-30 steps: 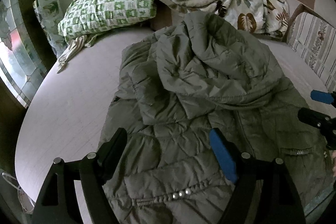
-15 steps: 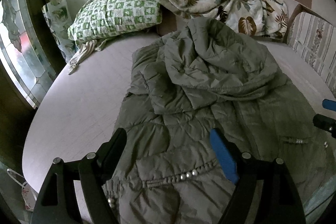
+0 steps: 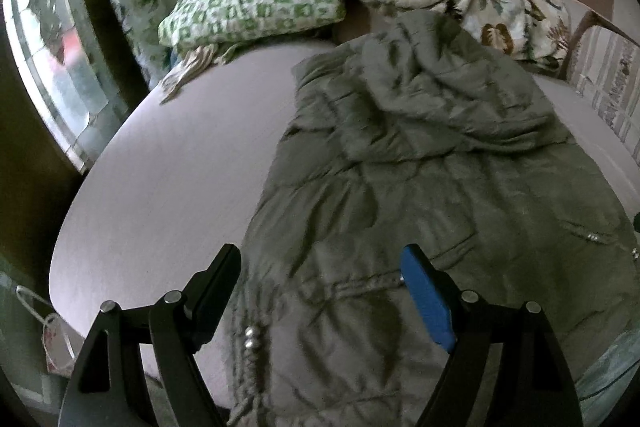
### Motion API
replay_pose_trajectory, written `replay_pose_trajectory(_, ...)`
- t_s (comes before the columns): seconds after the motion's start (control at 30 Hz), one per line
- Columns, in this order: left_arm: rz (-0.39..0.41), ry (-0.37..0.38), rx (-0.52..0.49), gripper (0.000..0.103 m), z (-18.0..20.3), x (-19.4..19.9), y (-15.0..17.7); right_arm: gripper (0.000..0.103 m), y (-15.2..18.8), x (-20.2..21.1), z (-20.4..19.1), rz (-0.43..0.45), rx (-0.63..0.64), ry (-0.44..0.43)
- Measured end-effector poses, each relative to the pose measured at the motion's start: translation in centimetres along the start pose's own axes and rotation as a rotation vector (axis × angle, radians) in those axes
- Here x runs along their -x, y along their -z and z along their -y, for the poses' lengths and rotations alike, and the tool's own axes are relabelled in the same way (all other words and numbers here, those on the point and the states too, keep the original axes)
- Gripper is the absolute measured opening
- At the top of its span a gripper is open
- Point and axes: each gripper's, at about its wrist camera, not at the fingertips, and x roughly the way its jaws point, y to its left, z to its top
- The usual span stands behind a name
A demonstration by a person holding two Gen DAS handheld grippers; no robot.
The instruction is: Fold large clothes
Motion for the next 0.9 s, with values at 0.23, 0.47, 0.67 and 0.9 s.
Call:
replay_pose_trajectory(0.23, -0.1, 0.075, 0.053, 0.083, -4.3, -1.4, 3.2, 0.103, 1.6, -0.4, 2.5, -0.053, -0.045, 0.023)
replay_pose_trajectory(0.47, -0.155, 0.108, 0.022, 0.083, -6.3, -1.2, 5.8, 0.103, 3.6, -1.5, 4.5, -0.132, -0.052, 0.048)
replay_pose_trajectory(0.67, -0.213, 0.126, -0.017, 0.083, -5.5, -2.2, 6.9, 0.103, 5.0, -1.6, 6.3, -0.182, -0.106, 0.052)
replay_pose_trajectory(0.9, -0.275, 0.118, -0.011, 0.09, -4.7, -4.0, 7.9, 0.103, 7.0, -2.0, 7.0, -0.241, -0.154, -0.01)
